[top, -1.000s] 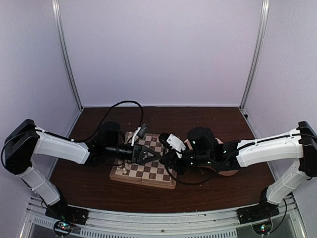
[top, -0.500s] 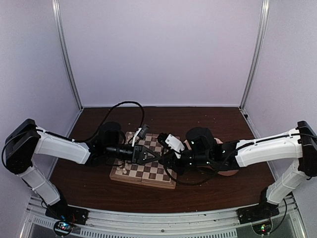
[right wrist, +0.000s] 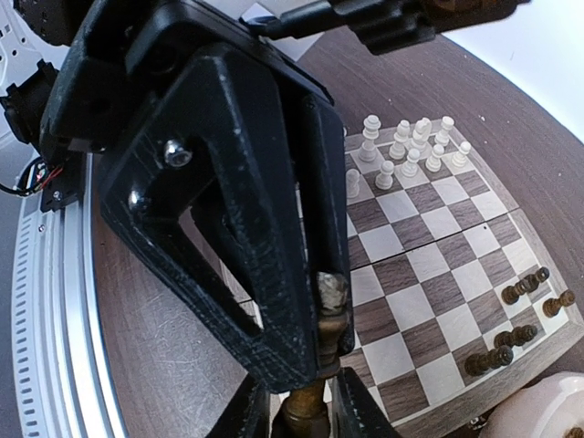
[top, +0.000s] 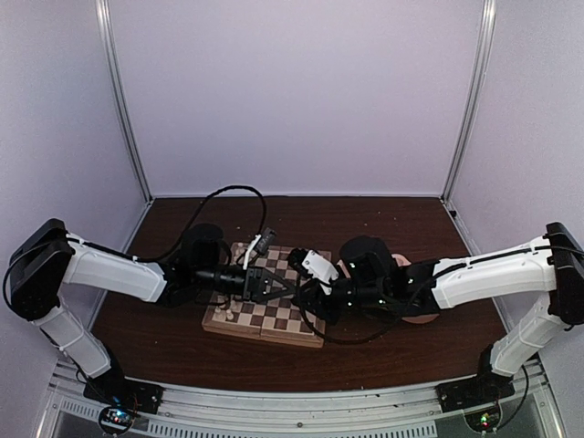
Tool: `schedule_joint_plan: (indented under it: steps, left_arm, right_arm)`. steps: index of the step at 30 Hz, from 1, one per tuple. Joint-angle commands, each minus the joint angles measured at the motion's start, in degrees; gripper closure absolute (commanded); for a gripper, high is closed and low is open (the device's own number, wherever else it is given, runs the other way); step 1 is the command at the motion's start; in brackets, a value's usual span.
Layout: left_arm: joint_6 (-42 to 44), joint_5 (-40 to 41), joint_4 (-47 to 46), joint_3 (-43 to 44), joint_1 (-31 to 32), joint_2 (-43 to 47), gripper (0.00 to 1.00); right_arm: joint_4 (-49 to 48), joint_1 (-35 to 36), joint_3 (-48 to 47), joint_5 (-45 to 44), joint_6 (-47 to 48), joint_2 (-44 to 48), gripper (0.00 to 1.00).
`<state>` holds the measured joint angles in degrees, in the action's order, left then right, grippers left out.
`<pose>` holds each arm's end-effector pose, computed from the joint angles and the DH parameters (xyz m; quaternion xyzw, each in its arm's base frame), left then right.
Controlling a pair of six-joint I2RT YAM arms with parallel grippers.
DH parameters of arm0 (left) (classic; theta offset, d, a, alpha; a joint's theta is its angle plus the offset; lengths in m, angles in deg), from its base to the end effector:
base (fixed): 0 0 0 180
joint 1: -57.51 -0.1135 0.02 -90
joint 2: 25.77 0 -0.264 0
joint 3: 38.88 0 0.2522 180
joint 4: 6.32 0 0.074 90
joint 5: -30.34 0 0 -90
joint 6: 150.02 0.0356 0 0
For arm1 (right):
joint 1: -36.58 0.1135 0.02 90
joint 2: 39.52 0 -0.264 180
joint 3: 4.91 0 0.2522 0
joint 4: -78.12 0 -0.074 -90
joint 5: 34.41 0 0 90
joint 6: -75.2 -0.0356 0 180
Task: Set up the chess pieces on the board
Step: Pass from the right arm to the left, then adjust the chess pile.
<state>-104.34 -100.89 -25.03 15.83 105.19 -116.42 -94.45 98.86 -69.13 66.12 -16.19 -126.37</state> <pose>0.2004 -0.2549 0.1996 0.2309 0.7471 -0.5963 0.1818 0.1490 0.2975 0.2255 -0.4766 0.7205 0.3299 0.3807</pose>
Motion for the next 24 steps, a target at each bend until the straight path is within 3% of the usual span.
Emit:
schedule_joint_plan:
  steps: [1, 5, 7, 14, 24]
  left_arm:
    - [1.58, 0.22, -3.29, -0.07, 0.11, 1.51, 0.90]
    - [1.85, 1.01, -3.67, -0.96, -0.01, 2.91, 0.90]
    - [1.84, 1.51, -4.03, -1.49, -0.09, 3.60, 0.90]
    - [0.73, 2.64, -7.25, -4.01, -1.98, 5.40, 0.90]
    - [-2.29, 2.33, -15.18, -7.00, -2.24, 6.89, 0.90]
  right_arm:
    - [-0.35, 0.30, -1.21, -2.55, -0.38, 0.01, 0.69]
    - [-2.29, 0.35, 0.44, -3.10, -1.49, 1.69, 0.44]
    - [-3.42, 0.34, 1.52, -3.15, -2.08, 2.74, 0.39]
    - [-6.82, 0.30, 3.52, -0.32, -4.61, 5.29, 0.39]
    - [-10.63, 0.00, 5.60, 0.58, -7.54, 7.03, 0.47]
